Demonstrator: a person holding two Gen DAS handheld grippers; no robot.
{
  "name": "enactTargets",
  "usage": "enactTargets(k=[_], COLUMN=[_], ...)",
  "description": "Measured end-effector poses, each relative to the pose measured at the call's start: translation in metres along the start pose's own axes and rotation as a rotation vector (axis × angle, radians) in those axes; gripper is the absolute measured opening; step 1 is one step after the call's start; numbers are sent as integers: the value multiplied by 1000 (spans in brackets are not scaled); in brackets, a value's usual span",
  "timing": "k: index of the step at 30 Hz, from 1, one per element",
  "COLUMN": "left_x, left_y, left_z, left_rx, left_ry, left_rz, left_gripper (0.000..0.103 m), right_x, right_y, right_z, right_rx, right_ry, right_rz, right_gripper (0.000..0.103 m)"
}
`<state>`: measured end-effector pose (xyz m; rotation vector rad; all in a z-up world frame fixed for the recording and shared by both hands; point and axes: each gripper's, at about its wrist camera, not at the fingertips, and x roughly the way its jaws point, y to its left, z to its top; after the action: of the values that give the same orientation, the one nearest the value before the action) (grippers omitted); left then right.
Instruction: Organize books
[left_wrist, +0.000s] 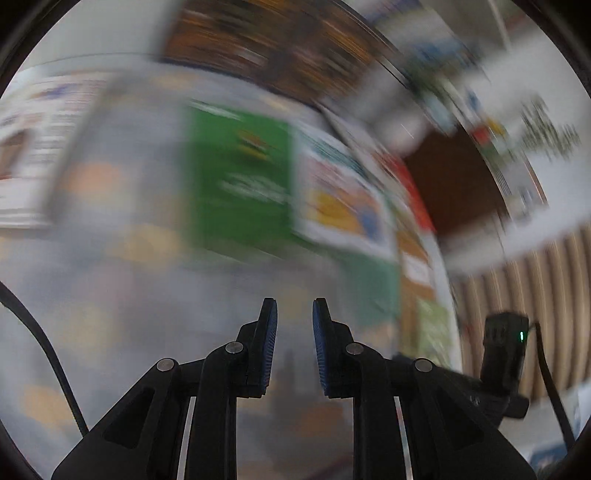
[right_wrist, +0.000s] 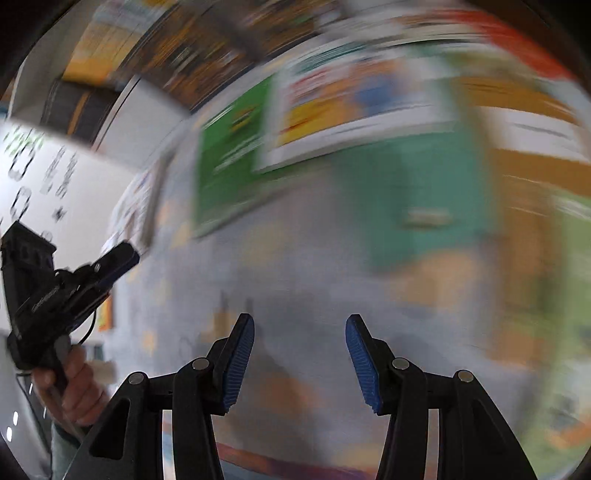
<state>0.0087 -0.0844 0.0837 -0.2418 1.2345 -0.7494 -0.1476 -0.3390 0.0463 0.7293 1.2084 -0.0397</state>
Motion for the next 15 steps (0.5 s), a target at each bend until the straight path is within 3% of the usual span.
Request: enactTargets(k=[7, 11, 15], left_x=[108, 142, 162], left_y=[-137, -173, -187], left_z=[-54, -81, -94], left_rx=[217, 274, 281], left_ry=[252, 334, 378], left_rz=[-132, -140, -116], left_gripper=[17, 17, 17], right_x=[-79, -102, -109], right_y=[-144, -186, -210], right_z=[-20, -24, -20], right_rx=[253, 325, 318], right_ry=[-139, -194, -205], right_rz=[-140, -176, -173], right_gripper=[50, 50, 50])
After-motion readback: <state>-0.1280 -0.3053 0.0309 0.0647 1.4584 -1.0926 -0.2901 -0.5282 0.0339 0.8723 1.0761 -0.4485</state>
